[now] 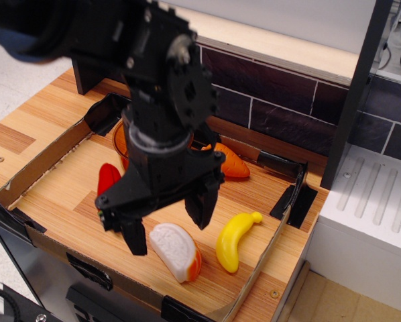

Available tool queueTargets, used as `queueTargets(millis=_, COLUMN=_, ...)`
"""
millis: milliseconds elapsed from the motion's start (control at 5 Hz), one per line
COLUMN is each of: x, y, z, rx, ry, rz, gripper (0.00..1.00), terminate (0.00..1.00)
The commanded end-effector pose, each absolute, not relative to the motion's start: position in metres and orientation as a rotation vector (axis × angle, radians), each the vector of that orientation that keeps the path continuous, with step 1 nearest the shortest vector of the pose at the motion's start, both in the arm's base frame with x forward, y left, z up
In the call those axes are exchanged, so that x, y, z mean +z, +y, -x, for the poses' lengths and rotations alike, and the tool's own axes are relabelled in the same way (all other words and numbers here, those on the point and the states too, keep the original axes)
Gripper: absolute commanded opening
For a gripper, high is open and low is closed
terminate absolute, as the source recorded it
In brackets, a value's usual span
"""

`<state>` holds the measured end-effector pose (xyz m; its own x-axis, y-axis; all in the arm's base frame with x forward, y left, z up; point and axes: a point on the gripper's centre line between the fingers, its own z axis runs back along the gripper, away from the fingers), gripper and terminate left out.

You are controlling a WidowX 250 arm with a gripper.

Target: Put sushi in pot

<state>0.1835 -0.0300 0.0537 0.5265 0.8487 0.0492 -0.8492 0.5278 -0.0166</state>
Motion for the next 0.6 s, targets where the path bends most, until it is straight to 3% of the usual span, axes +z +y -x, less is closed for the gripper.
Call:
queueTargets(millis=0, x=0.042, y=-0.036, z=-0.193, rx=1.017, ry=-0.100, rz=0.008, gripper=1.00, terminate=0.00)
queueTargets(millis=400, x=0.030, y=-0.035, z=-0.194, rx=1.025, ry=-0.105, rz=-0.003, gripper=1.00, terminate=0.00)
